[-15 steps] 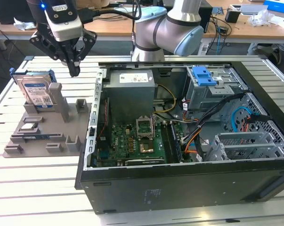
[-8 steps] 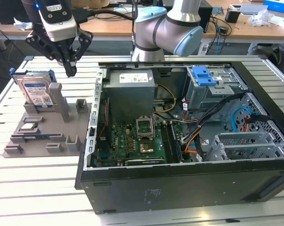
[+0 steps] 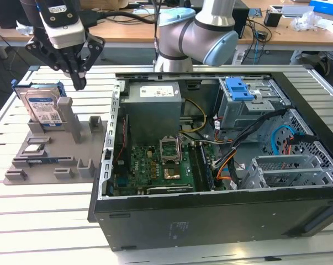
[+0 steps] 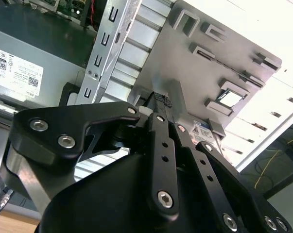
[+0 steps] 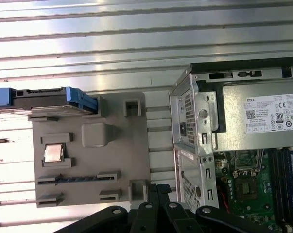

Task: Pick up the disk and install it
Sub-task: 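Reach for the disk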

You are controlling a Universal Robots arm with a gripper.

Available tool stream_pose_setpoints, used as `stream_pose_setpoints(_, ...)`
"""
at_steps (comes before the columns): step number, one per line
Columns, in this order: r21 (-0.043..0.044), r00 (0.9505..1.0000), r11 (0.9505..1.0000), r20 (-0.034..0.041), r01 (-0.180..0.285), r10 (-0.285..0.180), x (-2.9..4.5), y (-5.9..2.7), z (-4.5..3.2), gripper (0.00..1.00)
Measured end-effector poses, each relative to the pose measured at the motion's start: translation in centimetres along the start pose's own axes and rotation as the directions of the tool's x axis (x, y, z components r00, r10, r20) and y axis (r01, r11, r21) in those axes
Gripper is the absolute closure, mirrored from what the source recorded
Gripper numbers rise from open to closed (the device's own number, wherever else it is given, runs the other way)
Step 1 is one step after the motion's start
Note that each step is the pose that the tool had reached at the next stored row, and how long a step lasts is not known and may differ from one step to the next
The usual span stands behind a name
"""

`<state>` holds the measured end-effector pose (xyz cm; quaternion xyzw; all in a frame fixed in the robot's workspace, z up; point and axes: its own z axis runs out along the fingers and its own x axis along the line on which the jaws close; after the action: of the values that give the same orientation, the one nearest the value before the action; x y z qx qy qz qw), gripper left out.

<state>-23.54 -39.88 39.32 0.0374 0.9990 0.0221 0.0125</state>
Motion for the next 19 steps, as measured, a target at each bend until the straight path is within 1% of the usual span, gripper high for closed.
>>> stream_pose_setpoints(3,0.0001,1.0000,1.0000,0.0000,0.000,0.000,0.20,-0.01,-0.01,0.89)
stream_pose_setpoints(5,0.0000,1.0000,1.0000,0.0000,0.000,0.000,0.50,-0.04,-0.01,0.89)
stream_pose_setpoints(15,0.0000,1.0000,1.0000,0.0000,0.000,0.000,1.29,-0.10,-0.04,0.89)
stream_pose_setpoints(19,0.0000,1.0000,1.0000,0.0000,0.000,0.000,1.72,-0.13,-0.05,0.89)
